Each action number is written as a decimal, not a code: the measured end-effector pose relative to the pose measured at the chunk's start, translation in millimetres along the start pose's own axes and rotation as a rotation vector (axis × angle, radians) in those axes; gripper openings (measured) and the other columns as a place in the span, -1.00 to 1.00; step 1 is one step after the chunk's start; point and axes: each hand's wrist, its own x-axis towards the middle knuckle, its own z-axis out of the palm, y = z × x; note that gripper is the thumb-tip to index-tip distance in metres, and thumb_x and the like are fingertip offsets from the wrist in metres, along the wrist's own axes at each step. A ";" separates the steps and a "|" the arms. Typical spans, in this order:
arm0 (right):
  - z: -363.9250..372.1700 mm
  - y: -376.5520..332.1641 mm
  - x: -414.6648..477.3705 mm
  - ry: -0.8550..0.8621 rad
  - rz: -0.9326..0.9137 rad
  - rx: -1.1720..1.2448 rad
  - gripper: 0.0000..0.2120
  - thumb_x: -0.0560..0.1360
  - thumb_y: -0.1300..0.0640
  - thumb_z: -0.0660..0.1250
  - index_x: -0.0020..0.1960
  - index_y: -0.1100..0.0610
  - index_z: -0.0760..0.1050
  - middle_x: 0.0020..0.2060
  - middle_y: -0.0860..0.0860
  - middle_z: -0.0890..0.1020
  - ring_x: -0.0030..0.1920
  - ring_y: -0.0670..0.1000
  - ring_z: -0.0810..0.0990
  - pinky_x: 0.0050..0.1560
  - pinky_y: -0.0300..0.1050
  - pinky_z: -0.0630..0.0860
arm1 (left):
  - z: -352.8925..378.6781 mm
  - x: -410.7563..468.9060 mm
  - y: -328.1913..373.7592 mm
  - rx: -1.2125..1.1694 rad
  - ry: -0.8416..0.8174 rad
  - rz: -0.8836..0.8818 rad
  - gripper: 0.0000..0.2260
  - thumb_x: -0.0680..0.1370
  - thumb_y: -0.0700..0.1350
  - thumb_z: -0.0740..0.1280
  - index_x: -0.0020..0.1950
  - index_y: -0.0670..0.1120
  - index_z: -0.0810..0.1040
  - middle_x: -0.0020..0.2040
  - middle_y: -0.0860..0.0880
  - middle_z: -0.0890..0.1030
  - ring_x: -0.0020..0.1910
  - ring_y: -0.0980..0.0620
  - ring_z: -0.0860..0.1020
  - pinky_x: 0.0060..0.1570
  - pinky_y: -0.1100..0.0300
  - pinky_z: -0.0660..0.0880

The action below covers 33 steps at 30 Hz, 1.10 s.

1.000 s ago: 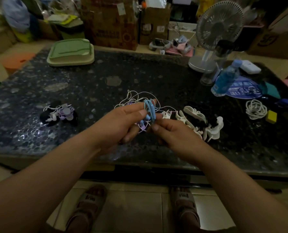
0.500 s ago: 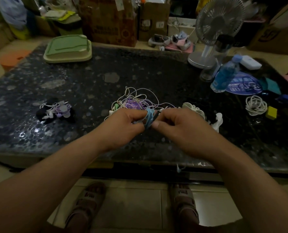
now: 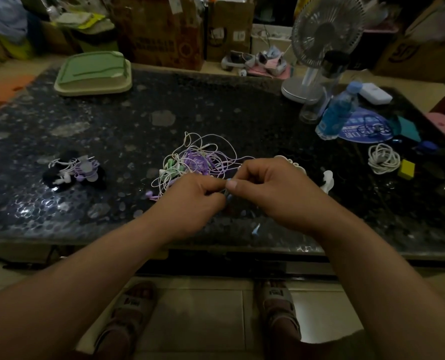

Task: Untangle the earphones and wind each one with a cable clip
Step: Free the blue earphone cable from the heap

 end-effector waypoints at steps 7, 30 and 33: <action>-2.9 3.1 5.3 -0.002 0.046 0.075 -0.86 0.61 0.02 0.43 -0.05 0.08 0.66 -0.16 0.11 0.73 -0.13 0.17 0.72 -0.05 0.18 0.66 | 4.3 -1.0 0.0 -0.072 -0.065 -0.056 -0.79 0.59 -0.24 0.33 -0.01 -0.04 0.75 -0.33 -0.06 0.65 -0.42 -0.05 0.55 -0.31 0.05 0.52; -6.8 23.6 17.7 -0.047 0.260 0.825 -0.81 0.46 -0.03 0.41 -0.15 0.07 0.69 -0.39 0.01 0.57 -0.41 -0.04 0.40 -0.38 -0.18 0.24 | -10.3 -14.3 21.3 -0.482 -0.500 0.060 -0.61 0.75 -0.22 0.07 0.57 -0.02 0.37 0.33 0.05 0.66 -0.49 0.13 0.30 -0.39 0.25 0.27; 4.9 25.4 17.9 -0.105 0.276 0.932 -0.77 0.55 0.11 0.35 -0.23 0.03 0.69 -0.36 0.00 0.60 -0.37 -0.06 0.44 -0.31 -0.17 0.31 | -11.5 -13.2 20.3 -0.607 -0.505 0.077 -0.60 0.74 -0.21 0.12 0.59 -0.04 0.36 0.12 0.00 0.71 -0.52 0.17 0.28 -0.42 0.29 0.25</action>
